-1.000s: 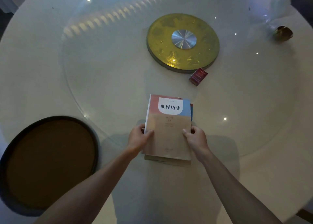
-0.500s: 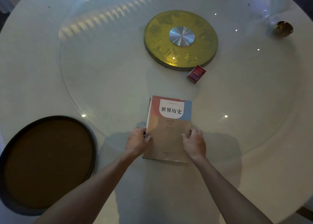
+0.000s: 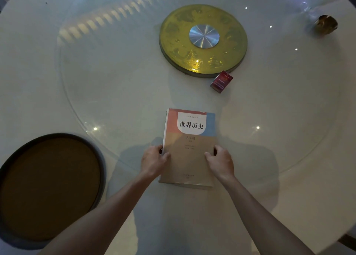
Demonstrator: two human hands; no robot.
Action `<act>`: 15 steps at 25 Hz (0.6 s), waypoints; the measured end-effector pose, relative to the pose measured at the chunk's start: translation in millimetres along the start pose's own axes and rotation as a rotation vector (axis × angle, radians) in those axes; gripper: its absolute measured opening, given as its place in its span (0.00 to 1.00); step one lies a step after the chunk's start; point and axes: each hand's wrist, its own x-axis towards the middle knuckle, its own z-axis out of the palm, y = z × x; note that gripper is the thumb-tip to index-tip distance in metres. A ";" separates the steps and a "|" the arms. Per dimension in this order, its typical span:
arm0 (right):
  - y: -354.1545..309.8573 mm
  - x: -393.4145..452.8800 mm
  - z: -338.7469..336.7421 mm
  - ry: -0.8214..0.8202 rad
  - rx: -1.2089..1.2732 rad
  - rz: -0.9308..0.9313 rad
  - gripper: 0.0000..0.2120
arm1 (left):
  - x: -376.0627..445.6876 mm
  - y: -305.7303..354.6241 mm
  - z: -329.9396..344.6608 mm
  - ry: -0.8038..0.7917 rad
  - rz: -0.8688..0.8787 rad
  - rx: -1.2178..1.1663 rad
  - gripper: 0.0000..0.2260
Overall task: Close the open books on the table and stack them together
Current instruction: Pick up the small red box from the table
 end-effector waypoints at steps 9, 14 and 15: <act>-19.9 34.4 -43.0 -0.006 0.034 0.040 0.27 | 25.7 56.6 -23.4 0.156 0.158 0.031 0.25; -56.0 115.3 -91.9 0.053 0.079 -0.065 0.27 | 86.3 162.1 -24.9 -0.001 0.268 -0.181 0.24; -63.7 130.6 -101.3 0.058 0.061 -0.091 0.26 | 98.2 177.4 -20.6 -0.029 0.277 -0.195 0.24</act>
